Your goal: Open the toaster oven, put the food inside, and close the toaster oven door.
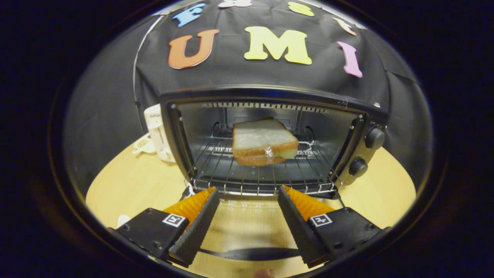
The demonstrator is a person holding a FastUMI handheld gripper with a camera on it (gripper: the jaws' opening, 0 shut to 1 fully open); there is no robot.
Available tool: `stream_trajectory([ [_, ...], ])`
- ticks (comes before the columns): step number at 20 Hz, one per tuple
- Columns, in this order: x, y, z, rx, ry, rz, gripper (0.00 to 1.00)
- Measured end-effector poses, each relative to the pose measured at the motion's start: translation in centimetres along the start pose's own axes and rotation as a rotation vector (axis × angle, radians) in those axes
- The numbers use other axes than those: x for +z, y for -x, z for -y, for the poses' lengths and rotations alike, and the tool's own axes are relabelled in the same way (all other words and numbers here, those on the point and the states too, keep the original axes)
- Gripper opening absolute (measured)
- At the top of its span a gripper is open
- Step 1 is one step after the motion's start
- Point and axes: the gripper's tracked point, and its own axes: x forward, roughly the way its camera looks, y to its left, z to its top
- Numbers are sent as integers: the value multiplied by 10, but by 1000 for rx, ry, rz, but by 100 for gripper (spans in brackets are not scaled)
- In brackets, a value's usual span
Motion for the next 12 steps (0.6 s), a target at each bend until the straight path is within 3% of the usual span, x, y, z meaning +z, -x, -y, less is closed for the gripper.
stream_trajectory([
  [6, -24, 43, 9, 3, -127, 48, 100],
  [12, -41, 70, 15, -23, -68, 106, 100],
])
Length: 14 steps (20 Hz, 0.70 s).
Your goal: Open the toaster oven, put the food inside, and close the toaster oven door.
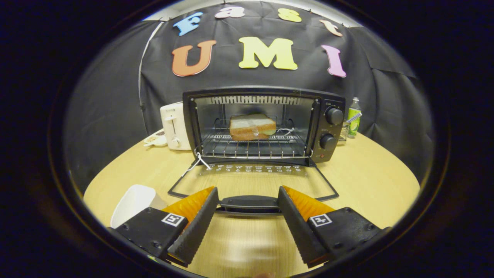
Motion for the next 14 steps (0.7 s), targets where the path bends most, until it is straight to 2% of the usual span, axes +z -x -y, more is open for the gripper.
stream_trajectory([
  [3, -12, 7, -2, -17, 34, 6, 100],
  [6, -15, 8, -12, 23, 47, 8, 100],
  [11, -25, 12, -5, -30, 24, -32, 100],
  [14, -34, 6, -7, -20, 28, -89, 100],
])
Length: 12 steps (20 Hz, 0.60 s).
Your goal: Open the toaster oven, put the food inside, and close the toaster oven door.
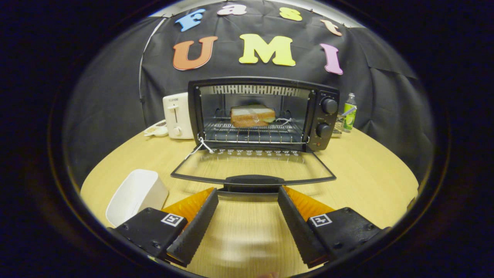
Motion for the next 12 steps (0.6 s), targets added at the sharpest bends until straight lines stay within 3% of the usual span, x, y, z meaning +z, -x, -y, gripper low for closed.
stream_trajectory([
  [2, -10, -4, -1, 12, -16, -72, 100],
  [7, -5, -9, -1, -29, -28, -55, 100],
  [12, -3, -9, -2, -6, -83, -42, 100],
])
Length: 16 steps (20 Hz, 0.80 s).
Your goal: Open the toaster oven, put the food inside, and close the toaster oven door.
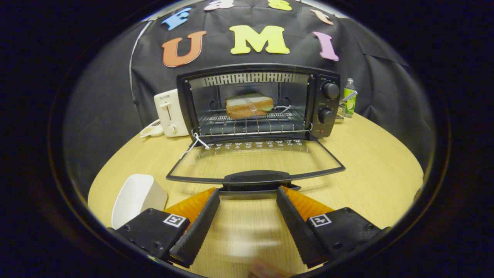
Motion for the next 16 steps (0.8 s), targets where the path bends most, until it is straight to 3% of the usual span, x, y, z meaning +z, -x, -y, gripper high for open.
stream_trajectory([
  [4, 6, 1, 3, -35, 29, 28, 100],
  [16, 18, 12, 2, -25, 8, 145, 100],
])
